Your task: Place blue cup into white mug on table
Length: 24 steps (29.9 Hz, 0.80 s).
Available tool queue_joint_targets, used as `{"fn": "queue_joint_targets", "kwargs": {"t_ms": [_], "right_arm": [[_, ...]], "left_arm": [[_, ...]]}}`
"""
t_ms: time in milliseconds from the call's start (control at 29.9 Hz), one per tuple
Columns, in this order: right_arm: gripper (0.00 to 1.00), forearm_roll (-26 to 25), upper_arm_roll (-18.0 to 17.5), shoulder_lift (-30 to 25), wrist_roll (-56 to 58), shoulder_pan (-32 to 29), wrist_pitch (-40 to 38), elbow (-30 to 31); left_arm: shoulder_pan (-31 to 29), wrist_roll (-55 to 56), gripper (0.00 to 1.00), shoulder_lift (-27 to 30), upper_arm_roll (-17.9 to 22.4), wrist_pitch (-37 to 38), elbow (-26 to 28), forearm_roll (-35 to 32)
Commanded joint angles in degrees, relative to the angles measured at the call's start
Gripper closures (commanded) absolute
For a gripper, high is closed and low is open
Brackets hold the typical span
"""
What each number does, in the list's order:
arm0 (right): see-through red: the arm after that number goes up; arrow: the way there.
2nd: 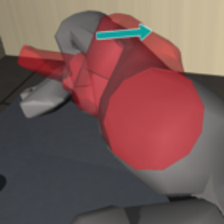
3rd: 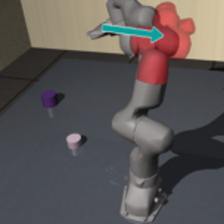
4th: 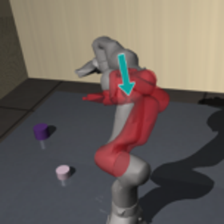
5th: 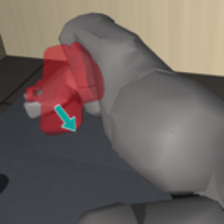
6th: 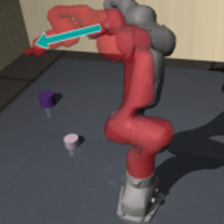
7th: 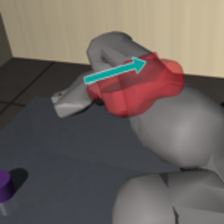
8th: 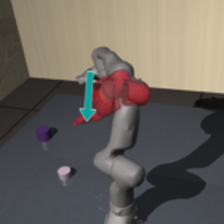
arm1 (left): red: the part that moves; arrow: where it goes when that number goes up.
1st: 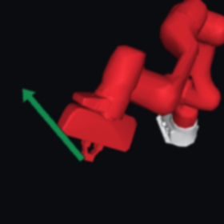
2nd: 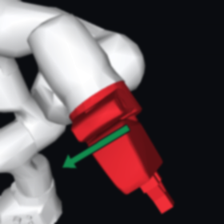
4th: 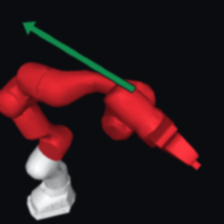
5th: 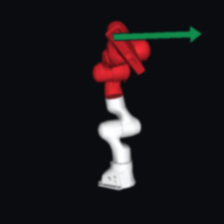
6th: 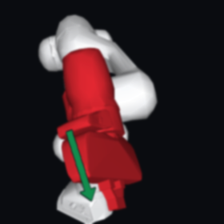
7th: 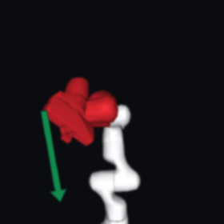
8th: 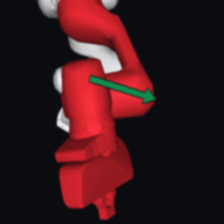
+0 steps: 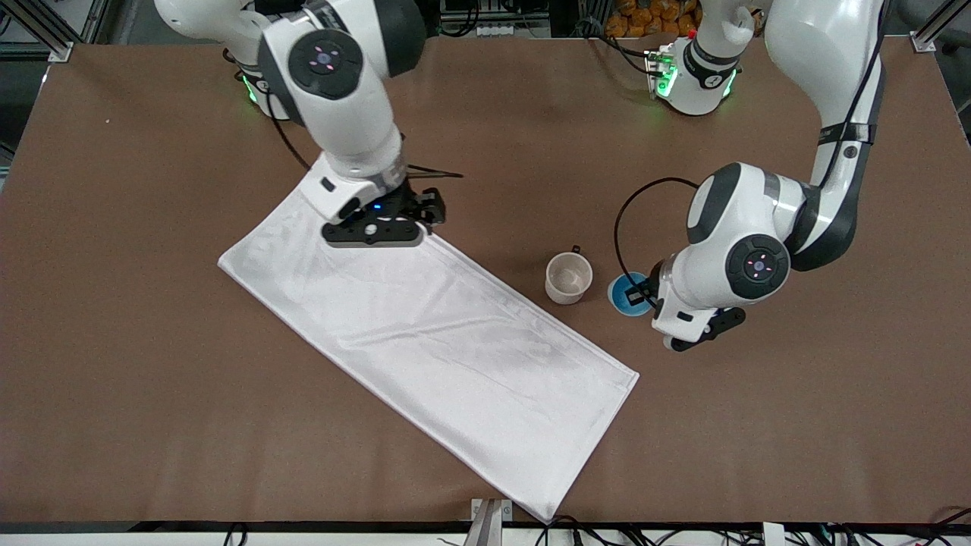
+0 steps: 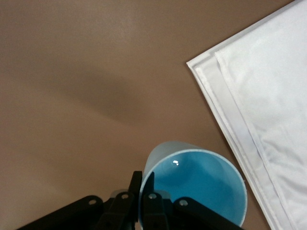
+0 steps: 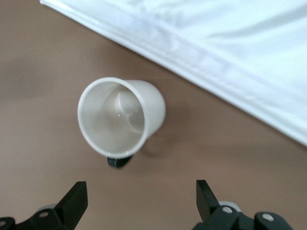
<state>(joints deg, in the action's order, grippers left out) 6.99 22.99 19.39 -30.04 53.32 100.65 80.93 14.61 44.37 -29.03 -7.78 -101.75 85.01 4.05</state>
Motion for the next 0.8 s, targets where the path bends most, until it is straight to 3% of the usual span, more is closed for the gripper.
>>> {"fn": "queue_joint_targets", "kwargs": {"t_ms": [0, 234, 401, 635, 768], "right_arm": [[0.0, -2.24, 5.73, -5.05, 8.32, 0.47, -2.82, 2.92], [0.0, -2.42, 14.61, -7.52, 16.4, 0.47, -3.7, 3.09], [0.0, -2.33, 19.63, -8.4, 21.69, 0.47, -4.67, 3.27], [0.0, -2.33, 23.67, -8.49, 25.54, 0.12, -4.41, 4.06], [0.0, -2.33, 23.76, -8.23, 27.14, -1.2, -3.88, 4.85]], "left_arm": [[0.15, 2.3, 1.0, 4.23, -0.83, -2.3, 5.33, 1.66], [0.15, 3.27, 1.0, 11.53, -1.62, -9.07, 14.73, 3.06], [0.24, 6.77, 1.0, 12.5, -3.55, -14.43, 17.38, 3.5], [0.33, 12.22, 1.0, 13.11, -6.1, -21.38, 21.68, 2.28], [0.41, 14.16, 1.0, 13.73, -6.98, -23.4, 23.18, 1.05]]}}
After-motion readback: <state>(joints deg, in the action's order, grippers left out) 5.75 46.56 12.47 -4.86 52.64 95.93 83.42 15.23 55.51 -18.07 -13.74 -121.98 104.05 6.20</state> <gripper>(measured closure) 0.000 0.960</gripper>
